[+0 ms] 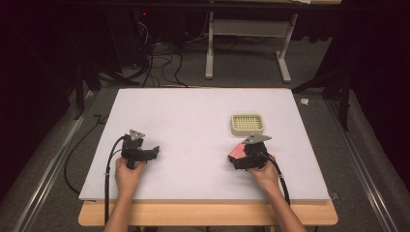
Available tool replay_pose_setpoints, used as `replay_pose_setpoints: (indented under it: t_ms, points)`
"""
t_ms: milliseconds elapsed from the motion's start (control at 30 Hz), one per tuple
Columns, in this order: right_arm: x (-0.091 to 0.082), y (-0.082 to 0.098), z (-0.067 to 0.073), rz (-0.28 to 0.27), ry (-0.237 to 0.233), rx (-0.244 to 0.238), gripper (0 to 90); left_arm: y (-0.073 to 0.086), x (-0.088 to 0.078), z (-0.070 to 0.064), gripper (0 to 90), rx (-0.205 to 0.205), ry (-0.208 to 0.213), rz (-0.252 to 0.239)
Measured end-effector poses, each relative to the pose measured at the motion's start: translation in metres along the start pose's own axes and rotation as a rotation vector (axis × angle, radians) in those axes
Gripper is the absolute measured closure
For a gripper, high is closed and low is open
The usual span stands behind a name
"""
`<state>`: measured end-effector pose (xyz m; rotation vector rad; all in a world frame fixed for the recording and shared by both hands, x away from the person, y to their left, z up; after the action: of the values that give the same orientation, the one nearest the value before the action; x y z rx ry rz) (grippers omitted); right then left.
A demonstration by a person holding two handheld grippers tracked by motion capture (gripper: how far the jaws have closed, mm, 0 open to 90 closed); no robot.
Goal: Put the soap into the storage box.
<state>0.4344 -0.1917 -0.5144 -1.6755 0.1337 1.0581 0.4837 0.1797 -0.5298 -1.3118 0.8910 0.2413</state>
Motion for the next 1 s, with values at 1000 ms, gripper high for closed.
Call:
replay_pose_setpoints:
  t_ms: [1000]
  points:
    - [0.0090,0.0072,0.0021,0.053,-0.002,-0.007,13.4,0.0000,0.0000,0.0000,15.8,-0.001,0.000,0.000]
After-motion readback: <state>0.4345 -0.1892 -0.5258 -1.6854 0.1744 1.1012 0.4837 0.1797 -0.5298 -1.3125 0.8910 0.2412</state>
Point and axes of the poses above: each handheld gripper's, and its own axes: x roughly forward along the jaws, y roughly out of its underside, z roughly to its left, the point moved 6 cm from there along x, roughly forward along the jaws
